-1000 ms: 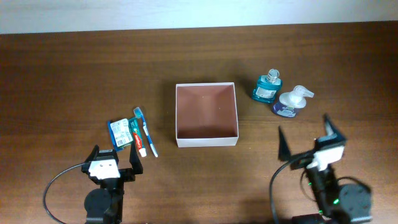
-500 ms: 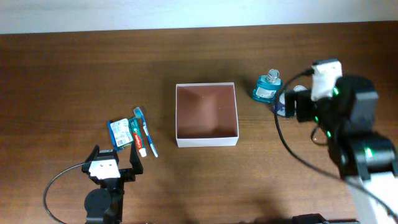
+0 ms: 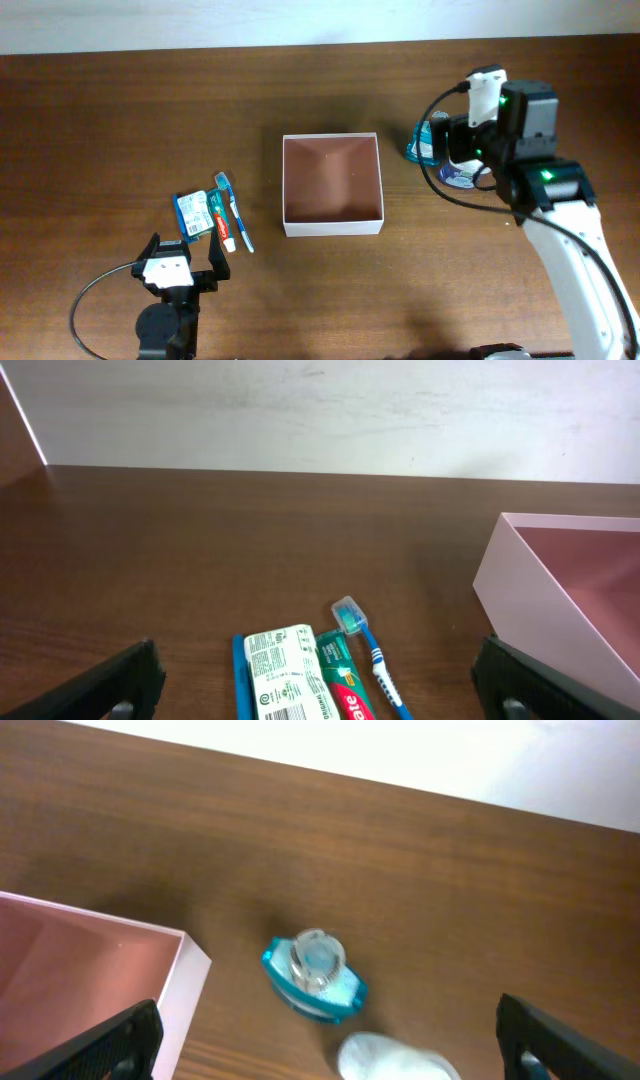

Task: Pack container
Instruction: 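Move the right gripper over the teal Listerine bottle and grasp its cap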

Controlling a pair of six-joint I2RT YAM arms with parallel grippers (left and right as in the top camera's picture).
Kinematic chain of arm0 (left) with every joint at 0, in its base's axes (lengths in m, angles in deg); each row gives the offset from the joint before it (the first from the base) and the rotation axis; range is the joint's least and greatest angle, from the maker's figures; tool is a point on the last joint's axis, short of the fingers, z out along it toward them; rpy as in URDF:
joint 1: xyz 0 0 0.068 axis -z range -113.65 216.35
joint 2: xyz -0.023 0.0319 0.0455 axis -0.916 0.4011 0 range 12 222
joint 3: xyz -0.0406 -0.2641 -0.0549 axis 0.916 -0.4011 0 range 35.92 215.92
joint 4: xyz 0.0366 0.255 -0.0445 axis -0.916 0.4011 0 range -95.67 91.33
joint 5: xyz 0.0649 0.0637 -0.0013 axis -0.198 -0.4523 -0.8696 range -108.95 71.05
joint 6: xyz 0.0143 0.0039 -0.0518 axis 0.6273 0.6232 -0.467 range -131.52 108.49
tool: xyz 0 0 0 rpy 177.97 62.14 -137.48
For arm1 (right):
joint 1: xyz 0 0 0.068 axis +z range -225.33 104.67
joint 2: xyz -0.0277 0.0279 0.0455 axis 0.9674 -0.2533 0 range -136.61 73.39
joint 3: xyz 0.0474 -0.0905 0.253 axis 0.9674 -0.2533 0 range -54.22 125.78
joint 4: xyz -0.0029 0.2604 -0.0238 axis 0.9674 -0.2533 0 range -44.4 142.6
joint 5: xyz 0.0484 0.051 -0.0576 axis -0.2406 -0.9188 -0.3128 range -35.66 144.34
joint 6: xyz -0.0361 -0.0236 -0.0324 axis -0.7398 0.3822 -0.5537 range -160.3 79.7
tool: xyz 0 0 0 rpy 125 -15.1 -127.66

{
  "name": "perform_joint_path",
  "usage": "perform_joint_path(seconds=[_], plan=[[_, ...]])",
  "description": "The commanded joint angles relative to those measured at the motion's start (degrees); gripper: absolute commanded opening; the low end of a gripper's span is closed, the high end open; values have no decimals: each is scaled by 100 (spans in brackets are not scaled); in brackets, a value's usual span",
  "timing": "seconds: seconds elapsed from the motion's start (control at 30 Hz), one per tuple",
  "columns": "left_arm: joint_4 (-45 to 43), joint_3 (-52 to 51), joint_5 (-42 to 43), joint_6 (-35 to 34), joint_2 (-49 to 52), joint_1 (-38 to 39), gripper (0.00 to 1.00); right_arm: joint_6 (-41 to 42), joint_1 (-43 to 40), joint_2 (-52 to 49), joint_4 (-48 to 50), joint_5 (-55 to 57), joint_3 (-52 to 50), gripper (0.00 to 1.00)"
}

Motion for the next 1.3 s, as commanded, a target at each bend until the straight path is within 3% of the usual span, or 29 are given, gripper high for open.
perform_joint_path(seconds=[0.0,0.2,0.73,1.27], plan=[[0,-28,61,92,-42,-26,99,52,-37,-448,225,-326,125,94],[0,-28,61,92,-42,-26,99,485,-37,-938,680,-66,125,89],[0,-28,61,92,-42,-26,99,1161,50,-1388,675,-131,122,72],[0,-28,61,92,-42,-26,99,1537,299,-1790,1040,332,122,70]])
